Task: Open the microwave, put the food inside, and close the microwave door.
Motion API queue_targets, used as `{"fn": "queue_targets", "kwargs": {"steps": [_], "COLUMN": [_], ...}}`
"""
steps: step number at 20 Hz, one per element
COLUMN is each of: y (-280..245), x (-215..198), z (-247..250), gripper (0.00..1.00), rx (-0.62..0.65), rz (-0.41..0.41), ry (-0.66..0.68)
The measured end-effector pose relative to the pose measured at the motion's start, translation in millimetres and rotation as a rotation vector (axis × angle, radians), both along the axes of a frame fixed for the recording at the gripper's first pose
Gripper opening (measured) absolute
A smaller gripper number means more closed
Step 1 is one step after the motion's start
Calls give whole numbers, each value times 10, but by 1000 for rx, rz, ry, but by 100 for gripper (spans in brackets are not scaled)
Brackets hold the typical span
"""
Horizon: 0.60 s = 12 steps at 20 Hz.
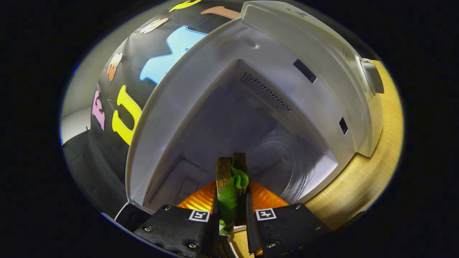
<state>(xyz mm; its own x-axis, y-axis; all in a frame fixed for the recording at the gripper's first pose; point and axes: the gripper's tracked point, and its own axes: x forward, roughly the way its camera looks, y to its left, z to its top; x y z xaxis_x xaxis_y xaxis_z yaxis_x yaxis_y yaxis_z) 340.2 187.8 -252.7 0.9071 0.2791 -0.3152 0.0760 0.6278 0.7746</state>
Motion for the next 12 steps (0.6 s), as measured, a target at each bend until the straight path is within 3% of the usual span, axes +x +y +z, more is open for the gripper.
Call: {"fn": "queue_targets", "kwargs": {"steps": [3,6,12], "y": [-61,-132,-348], "x": [7,-73,-297], "z": [-32,-47,-166], "gripper": [45,97,97], "rx": [-128,-277,-449], "rz": [8,30,39], "ry": [-12,-16,66]}}
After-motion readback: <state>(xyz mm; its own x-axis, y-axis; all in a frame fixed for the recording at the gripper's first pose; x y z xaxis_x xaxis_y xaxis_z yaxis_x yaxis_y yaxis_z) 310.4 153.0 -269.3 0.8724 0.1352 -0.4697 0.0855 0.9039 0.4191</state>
